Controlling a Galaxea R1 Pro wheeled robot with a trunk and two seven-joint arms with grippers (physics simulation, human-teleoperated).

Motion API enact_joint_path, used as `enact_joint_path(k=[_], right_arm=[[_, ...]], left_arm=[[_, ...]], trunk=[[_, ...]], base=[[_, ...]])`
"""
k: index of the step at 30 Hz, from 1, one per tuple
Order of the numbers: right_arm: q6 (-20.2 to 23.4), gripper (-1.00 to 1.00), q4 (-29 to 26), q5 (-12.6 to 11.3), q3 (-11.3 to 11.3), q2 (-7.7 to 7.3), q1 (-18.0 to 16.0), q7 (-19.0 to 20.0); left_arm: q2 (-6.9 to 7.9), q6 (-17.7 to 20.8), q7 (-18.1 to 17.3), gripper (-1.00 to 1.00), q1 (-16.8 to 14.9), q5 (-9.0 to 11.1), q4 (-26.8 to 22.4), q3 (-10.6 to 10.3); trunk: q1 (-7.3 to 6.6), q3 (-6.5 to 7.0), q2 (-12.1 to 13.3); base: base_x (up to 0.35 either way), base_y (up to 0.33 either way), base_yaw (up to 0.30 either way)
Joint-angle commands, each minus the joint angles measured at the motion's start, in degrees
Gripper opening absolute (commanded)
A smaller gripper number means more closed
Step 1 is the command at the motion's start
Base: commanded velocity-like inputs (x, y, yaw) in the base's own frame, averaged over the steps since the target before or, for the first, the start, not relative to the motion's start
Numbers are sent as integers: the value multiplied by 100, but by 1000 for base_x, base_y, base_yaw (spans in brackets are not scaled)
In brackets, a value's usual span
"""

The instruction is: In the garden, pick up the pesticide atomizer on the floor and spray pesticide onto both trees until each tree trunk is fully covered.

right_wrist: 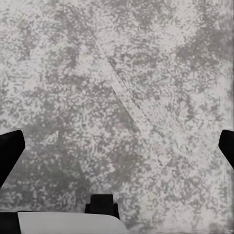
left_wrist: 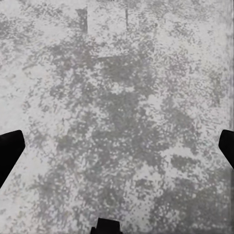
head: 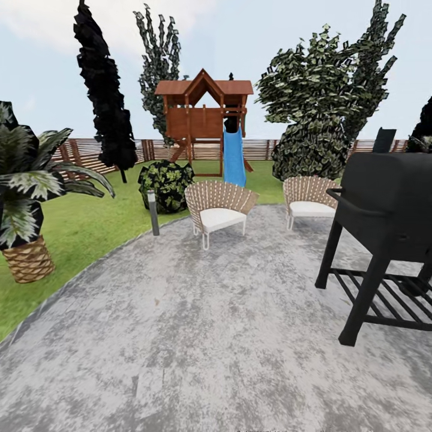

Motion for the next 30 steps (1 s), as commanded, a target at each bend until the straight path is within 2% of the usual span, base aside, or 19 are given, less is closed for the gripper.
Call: enact_joint_path(k=[1, 30], right_arm=[[-9, 100, -4, 1, 2, 0, 1, -1], [-9, 100, 0, 0, 6, 8, 0, -1]], left_arm=[[1, -7, 2, 100, 4, 39, -8, -5], [1, -7, 2, 100, 4, 30, -5, -5]], trunk=[[0, -4, -2], [0, -4, -2]], base=[[0, 0, -300], [0, 0, -300]])
